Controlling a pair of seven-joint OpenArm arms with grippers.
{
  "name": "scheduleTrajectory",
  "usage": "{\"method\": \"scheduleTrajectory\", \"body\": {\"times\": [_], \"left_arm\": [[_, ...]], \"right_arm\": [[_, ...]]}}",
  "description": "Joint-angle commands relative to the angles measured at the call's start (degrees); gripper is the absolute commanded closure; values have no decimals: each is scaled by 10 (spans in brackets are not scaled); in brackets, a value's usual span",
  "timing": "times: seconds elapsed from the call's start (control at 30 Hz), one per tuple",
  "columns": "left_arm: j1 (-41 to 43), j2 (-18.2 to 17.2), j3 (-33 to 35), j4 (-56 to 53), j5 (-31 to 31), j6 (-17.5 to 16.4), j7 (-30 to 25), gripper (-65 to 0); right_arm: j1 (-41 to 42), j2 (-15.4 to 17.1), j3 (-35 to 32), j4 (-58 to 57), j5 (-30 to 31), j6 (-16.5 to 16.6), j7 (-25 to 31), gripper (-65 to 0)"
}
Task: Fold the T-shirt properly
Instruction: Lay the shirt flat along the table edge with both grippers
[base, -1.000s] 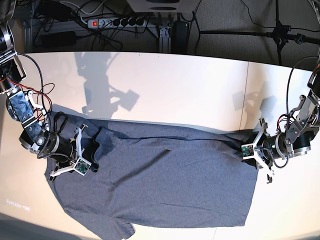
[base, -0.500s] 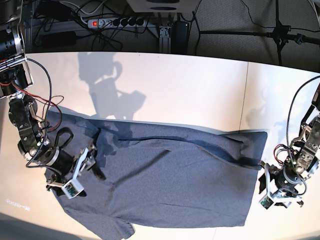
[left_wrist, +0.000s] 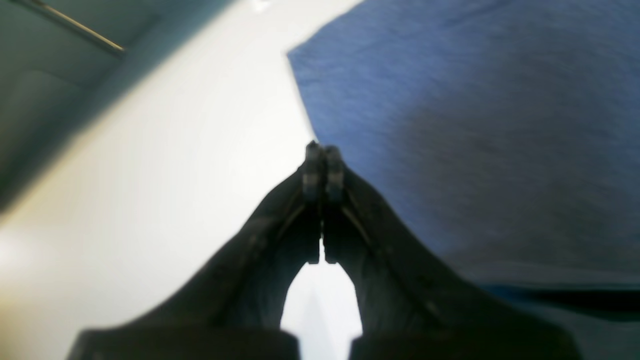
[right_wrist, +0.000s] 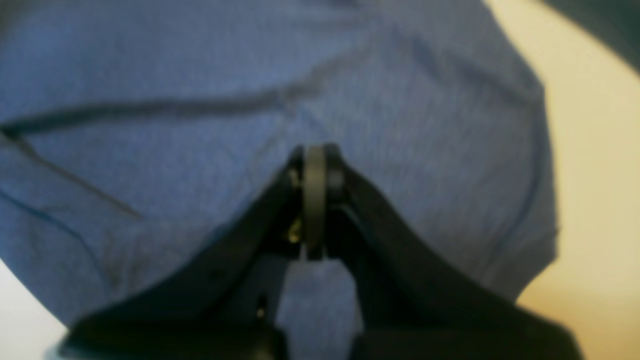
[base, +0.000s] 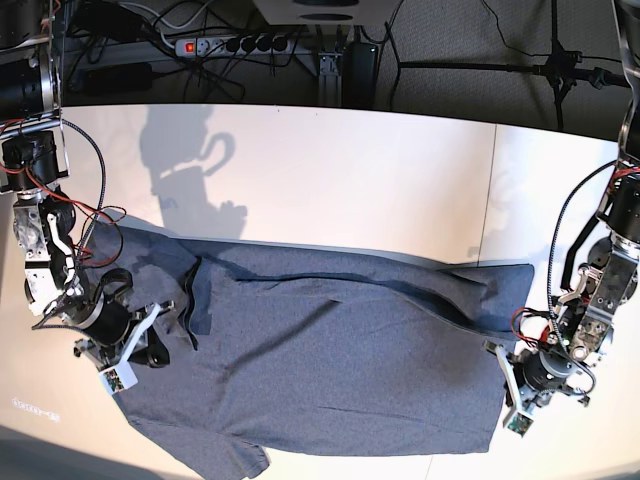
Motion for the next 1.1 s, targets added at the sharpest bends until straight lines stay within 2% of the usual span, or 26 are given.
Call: {"method": "scheduleTrajectory", "body": {"times": [0.0, 0.3, 0.43, 0.53, 0.57, 0.67, 0.93, 1.07], "left_arm": [[-11, 0, -7, 6, -3, 1, -6, 0], [46, 44, -39, -6, -2, -8, -7, 0], [60, 71, -80, -74, -10, -45, -14, 0], [59, 95, -103, -139, -15, -91, -41, 0], [59, 100, -106, -154, -6, -96, -48, 0], [60, 104, -108, -172, 11, -99, -43, 0], [62, 100, -108, -172, 34, -182, -15, 0], [87, 96, -108, -150, 35, -186, 10, 0]], "right_arm": [[12, 8, 7, -4, 13, 0, 13, 0], [7, -20, 7, -76, 17, 0, 13, 0], [6, -37, 7, -107, 6, 0, 15, 0], [4, -47, 7, -125, 6, 0, 15, 0], [1, -49, 7, -130, 6, 0, 15, 0], [-11, -52, 7, -132, 0, 0, 15, 0], [-68, -50, 8, -132, -18, 0, 15, 0], [-103, -50, 20, -123, -18, 0, 15, 0]]}}
